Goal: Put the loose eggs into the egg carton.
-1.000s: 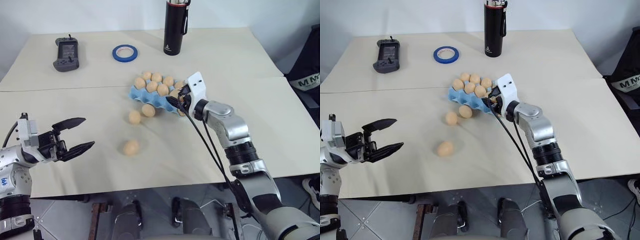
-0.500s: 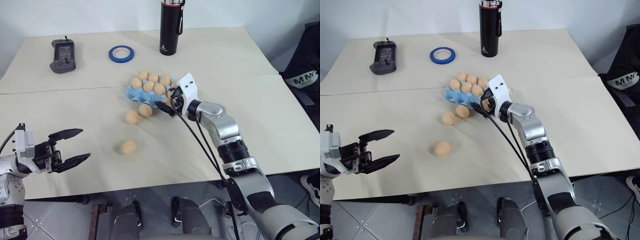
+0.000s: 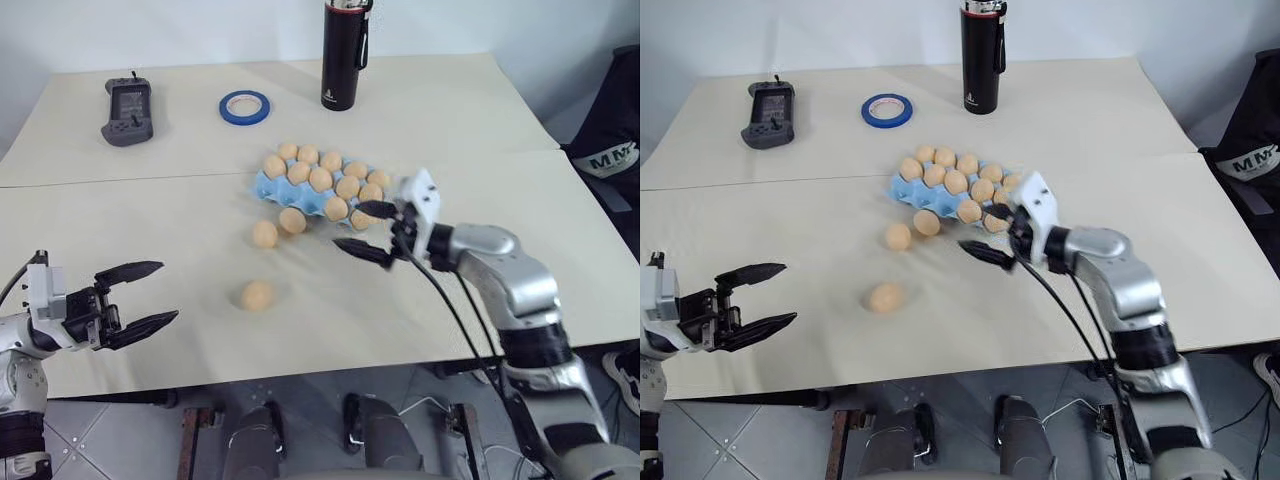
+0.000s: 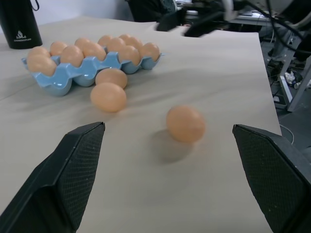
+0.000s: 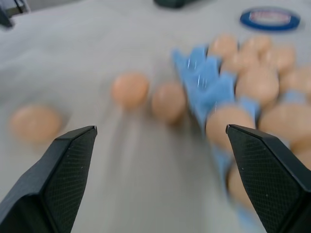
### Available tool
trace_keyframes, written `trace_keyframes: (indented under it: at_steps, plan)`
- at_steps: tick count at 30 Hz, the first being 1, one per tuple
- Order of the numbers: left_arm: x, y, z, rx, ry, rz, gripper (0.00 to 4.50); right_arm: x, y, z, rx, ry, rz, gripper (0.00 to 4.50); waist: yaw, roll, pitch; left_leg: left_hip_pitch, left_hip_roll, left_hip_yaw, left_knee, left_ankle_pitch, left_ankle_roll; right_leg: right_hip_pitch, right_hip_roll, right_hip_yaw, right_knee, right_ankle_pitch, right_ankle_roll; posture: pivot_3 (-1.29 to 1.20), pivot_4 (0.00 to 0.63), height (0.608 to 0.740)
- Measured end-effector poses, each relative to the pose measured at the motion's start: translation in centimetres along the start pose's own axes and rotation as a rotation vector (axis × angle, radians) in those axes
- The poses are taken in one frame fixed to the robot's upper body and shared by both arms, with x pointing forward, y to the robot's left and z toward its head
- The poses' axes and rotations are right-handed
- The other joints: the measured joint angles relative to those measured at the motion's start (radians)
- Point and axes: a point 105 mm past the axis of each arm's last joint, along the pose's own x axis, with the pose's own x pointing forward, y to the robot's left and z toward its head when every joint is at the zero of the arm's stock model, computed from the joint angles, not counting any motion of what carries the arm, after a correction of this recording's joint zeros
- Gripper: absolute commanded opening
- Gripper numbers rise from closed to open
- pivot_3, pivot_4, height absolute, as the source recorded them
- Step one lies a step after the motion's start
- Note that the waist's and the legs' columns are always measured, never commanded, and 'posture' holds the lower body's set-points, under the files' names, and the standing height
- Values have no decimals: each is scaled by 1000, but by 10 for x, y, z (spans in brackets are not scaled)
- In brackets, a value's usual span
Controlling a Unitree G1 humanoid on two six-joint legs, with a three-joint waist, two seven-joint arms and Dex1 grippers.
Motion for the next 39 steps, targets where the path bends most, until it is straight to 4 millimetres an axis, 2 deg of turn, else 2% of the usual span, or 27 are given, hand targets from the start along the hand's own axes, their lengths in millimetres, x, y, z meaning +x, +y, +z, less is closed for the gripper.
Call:
trace_keyframes:
  at_steps: [4,10,13,19,24,29,39]
  plan:
    - [-2,1,-1,7,3,7,4500,-21,11,-14,7,39,78,4455,-6,0,0,1,2,-1,0,-2,-3,0,1,0,-1,2,-3,0,150,740]
    - [0,0,1,51,20,59,4500,-35,18,-10,-48,-3,138,4455,-5,-1,0,2,2,-1,1,-2,-5,0,1,2,-1,3,-4,0,150,740]
    - [11,-13,9,98,16,90,4500,-39,20,-10,-70,-10,157,4455,-2,-1,0,2,2,-1,0,-2,-4,0,1,2,-2,3,-4,0,150,740]
    - [39,-26,21,123,-26,184,4500,-42,21,-11,-78,-17,176,4455,1,-1,0,2,1,-1,1,-2,-4,1,1,3,-2,4,-3,0,150,740]
    - [68,-40,3,75,53,223,4500,-46,21,-13,-79,-25,205,4455,3,-2,0,2,1,-1,2,-2,-4,1,2,4,-4,4,-4,0,150,740]
    - [93,-40,-22,51,148,345,4500,-46,18,-13,-78,-27,199,4455,3,-2,0,2,0,-4,3,-2,-4,2,4,5,-8,7,-4,0,150,740]
    - [127,-45,-37,72,159,350,4500,-45,17,-13,-82,-21,194,4455,22,-2,0,2,1,-4,4,-2,-3,2,4,5,-8,7,-4,0,150,740]
